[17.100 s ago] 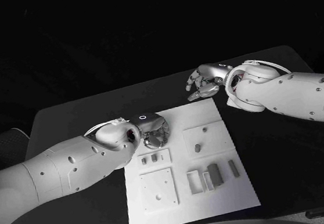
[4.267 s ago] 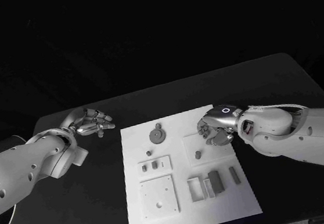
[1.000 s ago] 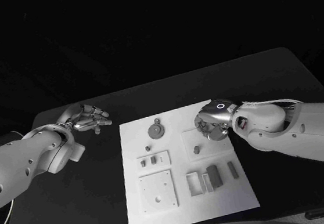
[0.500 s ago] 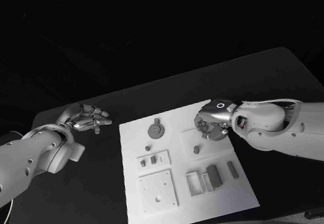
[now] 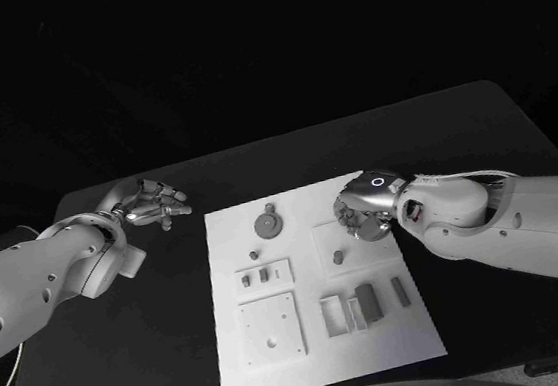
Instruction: Assemble the parts on the task board
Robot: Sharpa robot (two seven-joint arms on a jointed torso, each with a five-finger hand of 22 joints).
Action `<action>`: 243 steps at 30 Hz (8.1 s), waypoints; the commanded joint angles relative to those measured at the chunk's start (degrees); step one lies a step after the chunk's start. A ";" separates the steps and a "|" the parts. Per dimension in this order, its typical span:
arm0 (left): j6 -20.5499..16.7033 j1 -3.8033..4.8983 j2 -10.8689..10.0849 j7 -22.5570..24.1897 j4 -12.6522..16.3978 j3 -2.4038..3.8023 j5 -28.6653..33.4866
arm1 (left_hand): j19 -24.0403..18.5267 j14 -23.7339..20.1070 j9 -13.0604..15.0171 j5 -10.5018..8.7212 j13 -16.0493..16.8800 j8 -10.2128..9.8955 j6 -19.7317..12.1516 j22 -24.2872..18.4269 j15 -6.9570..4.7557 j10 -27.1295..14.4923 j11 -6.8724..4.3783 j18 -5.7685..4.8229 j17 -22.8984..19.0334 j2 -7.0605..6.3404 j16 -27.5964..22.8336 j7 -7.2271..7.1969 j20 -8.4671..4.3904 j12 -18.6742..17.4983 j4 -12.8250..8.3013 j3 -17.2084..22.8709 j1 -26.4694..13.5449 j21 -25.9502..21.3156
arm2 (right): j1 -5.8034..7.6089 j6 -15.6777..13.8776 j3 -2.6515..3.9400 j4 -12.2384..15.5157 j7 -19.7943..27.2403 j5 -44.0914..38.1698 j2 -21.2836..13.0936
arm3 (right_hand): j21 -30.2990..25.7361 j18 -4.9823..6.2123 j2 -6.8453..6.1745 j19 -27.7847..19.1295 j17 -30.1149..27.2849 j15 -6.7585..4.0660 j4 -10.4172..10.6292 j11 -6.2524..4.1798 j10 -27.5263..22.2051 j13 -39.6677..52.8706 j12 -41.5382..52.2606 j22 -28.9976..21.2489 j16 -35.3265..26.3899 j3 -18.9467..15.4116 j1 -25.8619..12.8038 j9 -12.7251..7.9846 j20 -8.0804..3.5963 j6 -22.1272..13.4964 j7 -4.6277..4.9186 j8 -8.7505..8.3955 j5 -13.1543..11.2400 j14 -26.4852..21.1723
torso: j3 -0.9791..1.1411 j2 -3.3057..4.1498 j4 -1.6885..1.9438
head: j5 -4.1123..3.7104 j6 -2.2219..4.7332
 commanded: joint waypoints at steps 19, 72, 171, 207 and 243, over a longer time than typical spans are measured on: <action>-0.34 0.05 0.07 0.62 -0.47 0.04 -0.23 | 0.68 0.68 -0.10 -0.14 -0.04 0.20 -0.19 0.27 -0.18 -0.14 -0.12 2.88 0.40 0.10 0.08 -0.01 -0.15 0.20 -0.06 -0.03 0.89 0.10 | -0.85 -0.13 -0.62 1.10 0.73 -1.97 -0.23 | 0.26 4.88 0.33 0.65 0.22 -1.25 -0.33 -0.64 2.16 -1.05 0.40 0.39 0.19 -0.42 1.07 0.70 -0.59 1.81 -0.44 0.86 -0.03 0.59 | 0.01 0.00 0.01 | -0.02 -0.14; -0.21 0.05 1.87 0.66 -1.49 0.05 -0.19 | 0.96 0.92 -0.18 -0.13 -0.13 0.23 -0.23 0.50 -0.21 -0.31 -0.12 2.93 0.79 0.17 0.09 0.00 -0.22 0.08 -0.12 -0.09 1.01 0.16 | 0.80 1.07 3.76 10.71 3.16 5.73 5.75 | 0.24 4.88 0.18 0.93 0.25 -1.43 -0.24 -0.80 2.54 -0.87 0.13 0.45 0.04 -0.59 0.55 0.96 -0.75 2.12 -0.54 0.78 -0.03 0.84 | -0.32 -0.26 -0.03 | 4.66 0.61; 0.53 0.27 6.73 0.28 -4.88 0.10 -0.20 | 0.94 0.90 -0.31 -0.13 -0.22 0.27 -0.32 0.70 -0.16 -0.38 -0.07 2.93 1.27 0.37 -0.19 0.04 -0.16 0.07 -0.10 -0.16 1.00 -0.05 | -5.03 8.35 -3.56 1.59 6.03 6.21 15.79 | -0.44 4.88 0.85 0.22 0.47 -0.96 -0.32 -0.30 1.65 -0.90 -1.19 0.50 -0.40 -1.06 -0.49 1.42 -0.47 0.90 -0.04 -0.07 -0.04 -0.01 | -1.29 -0.97 -0.04 | 14.83 -4.35; 0.67 0.29 5.96 0.33 -4.92 0.09 -0.25 | 0.98 0.91 -0.37 -0.13 -0.28 0.24 -0.43 0.79 -0.12 -0.52 -0.03 2.94 1.45 0.33 -0.27 0.08 -0.15 0.02 -0.09 -0.21 0.98 -0.09 | 1.52 1.44 1.27 9.36 6.53 12.74 2.56 | -1.05 4.88 -2.97 -0.53 1.26 1.59 -0.22 2.35 -5.01 -0.77 -4.48 0.96 -0.22 -9.66 -3.43 -1.43 0.16 -9.89 4.07 -5.21 -0.04 -2.16 | -1.04 -0.97 -0.25 | 11.21 -1.63; 1.31 0.25 5.89 0.44 -4.96 0.06 -0.24 | 0.99 0.92 -0.40 -0.13 -0.30 0.29 -0.40 0.87 -0.11 -0.54 -0.02 2.95 1.60 0.36 -0.35 0.07 -0.13 0.04 -0.05 -0.23 0.94 -0.15 | 0.21 6.26 -1.78 7.70 5.37 11.04 -1.92 | -1.09 4.88 -5.00 -0.76 1.28 2.36 1.10 3.15 -7.11 -1.09 -4.94 1.34 -0.04 -9.38 -4.52 -1.69 0.12 -10.12 2.80 -4.99 -0.03 -2.47 | -1.24 -0.97 -0.22 | 9.52 -0.91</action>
